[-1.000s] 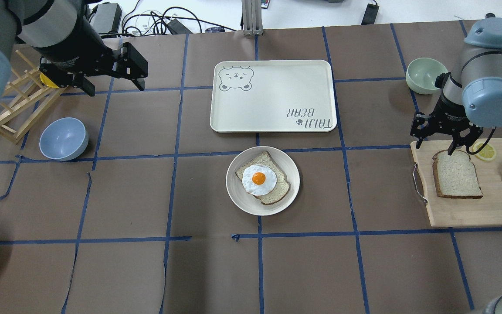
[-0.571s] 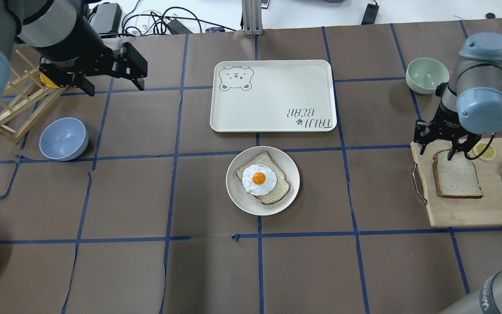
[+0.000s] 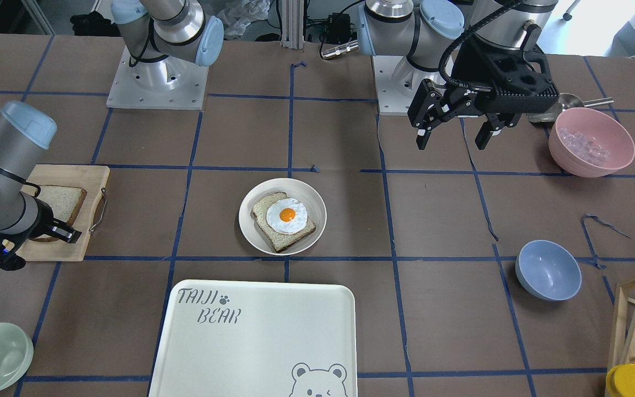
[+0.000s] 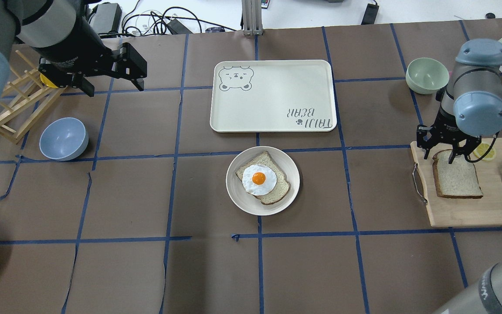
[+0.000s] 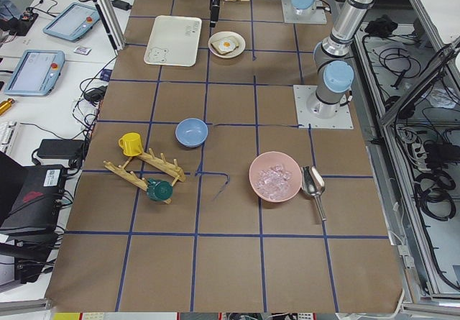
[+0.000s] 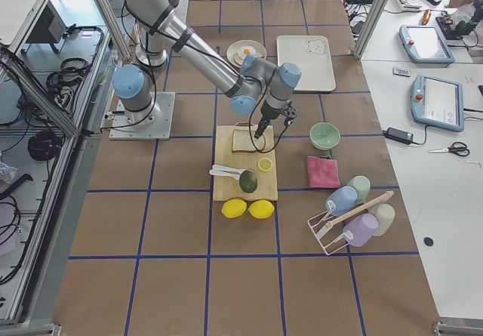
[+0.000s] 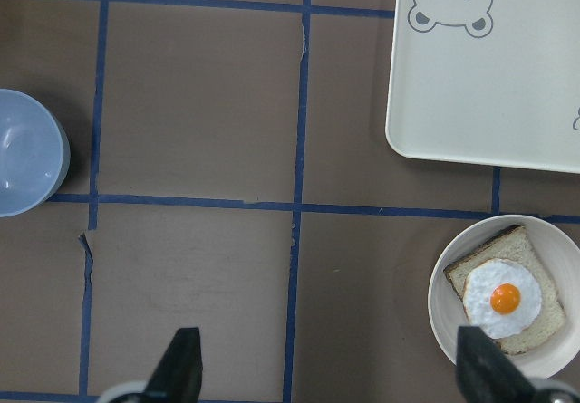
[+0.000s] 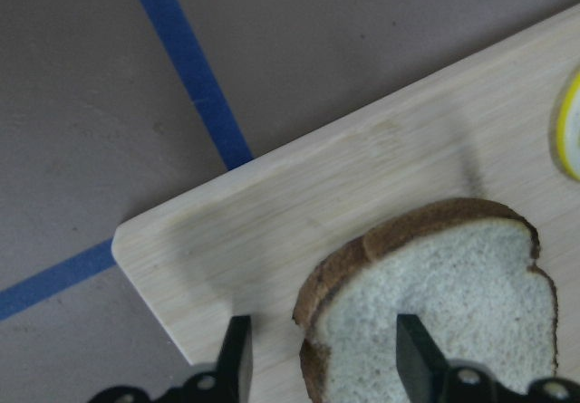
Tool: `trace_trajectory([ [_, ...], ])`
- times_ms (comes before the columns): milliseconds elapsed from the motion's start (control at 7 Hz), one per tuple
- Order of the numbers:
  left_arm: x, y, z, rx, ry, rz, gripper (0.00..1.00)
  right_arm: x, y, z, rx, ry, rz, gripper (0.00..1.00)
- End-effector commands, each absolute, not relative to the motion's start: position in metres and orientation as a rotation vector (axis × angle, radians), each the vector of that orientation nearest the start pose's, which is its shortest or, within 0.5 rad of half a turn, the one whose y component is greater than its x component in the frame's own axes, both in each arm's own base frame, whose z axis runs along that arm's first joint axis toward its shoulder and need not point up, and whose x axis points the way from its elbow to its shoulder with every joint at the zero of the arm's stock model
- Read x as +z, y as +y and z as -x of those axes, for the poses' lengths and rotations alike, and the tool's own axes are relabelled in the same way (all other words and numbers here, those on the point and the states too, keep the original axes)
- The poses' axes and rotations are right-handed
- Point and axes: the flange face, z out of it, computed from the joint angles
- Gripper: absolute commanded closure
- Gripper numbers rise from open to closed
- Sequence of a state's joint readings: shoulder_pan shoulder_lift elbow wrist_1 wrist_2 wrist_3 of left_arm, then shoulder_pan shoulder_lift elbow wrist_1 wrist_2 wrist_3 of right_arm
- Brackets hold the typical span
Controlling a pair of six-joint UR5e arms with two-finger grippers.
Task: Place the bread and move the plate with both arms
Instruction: 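Lower the right gripper and pinch the bread slice's crust edge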
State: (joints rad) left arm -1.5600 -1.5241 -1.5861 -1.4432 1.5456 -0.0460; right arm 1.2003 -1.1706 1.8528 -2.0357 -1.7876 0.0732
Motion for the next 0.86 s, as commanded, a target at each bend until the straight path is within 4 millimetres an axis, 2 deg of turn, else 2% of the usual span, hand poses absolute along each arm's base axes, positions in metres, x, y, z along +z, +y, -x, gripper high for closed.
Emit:
trace_trajectory([
  [0, 0.516, -0.488, 0.131, -0.249, 3.158, 0.084, 0.0, 0.189, -0.549, 0.097, 0.417, 3.216, -0.69, 0.83],
  [143, 0.516, -0.488, 0.131, -0.249, 3.158, 0.087, 0.0, 0.19, -0.549, 0.096, 0.412, 3.21, -0.695, 1.0],
  [286, 0.516, -0.488, 0.131, -0.249, 3.158, 0.084, 0.0, 0.19, -0.55, 0.096, 0.412, 3.21, -0.693, 1.0],
  [571, 0.516, -0.488, 0.131, -0.249, 3.158, 0.084, 0.0, 0.206, -0.546, 0.096, 0.449, 3.216, -0.66, 1.0],
  [714, 0.516, -0.488, 0.131, -0.249, 3.158, 0.084, 0.0, 0.239, -0.544, 0.092, 0.474, 3.203, -0.649, 1.0],
])
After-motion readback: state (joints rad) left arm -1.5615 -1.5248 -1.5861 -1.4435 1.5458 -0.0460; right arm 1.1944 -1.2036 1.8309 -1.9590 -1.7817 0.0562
